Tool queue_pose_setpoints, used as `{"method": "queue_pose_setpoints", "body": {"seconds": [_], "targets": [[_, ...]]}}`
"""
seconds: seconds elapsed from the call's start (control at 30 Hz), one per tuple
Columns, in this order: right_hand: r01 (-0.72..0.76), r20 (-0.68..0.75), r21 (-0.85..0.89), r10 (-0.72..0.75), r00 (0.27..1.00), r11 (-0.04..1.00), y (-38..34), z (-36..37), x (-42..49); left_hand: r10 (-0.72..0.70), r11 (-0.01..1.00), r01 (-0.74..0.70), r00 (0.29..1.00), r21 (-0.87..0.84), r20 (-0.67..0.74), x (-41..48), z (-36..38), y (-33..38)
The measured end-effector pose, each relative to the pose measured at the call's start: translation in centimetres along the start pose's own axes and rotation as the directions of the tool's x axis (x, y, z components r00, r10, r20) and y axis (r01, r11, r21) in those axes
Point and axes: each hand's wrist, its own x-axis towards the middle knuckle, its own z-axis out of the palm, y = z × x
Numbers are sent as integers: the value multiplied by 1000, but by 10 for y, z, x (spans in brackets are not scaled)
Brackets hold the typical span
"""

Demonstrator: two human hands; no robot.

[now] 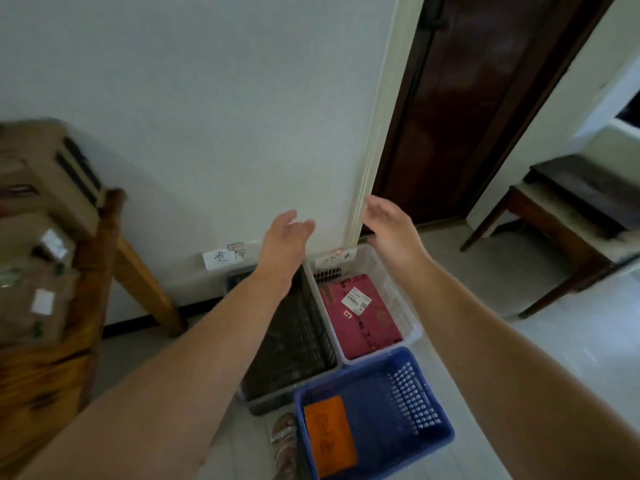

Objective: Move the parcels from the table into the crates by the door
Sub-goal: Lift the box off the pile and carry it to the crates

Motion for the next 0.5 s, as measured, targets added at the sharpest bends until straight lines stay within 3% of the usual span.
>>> {"method": "queue_pose_setpoints", "body": {"seconds": [0.27, 0.5], "targets": [[151, 136, 125, -168, 976, 981, -71, 61, -83, 204, 974, -218, 961, -59, -186, -88, -93, 41], [252, 254, 198, -298, 920, 947, -123, 139, -135, 289, 938, -340, 869, -61, -401, -150, -188, 62]]}}
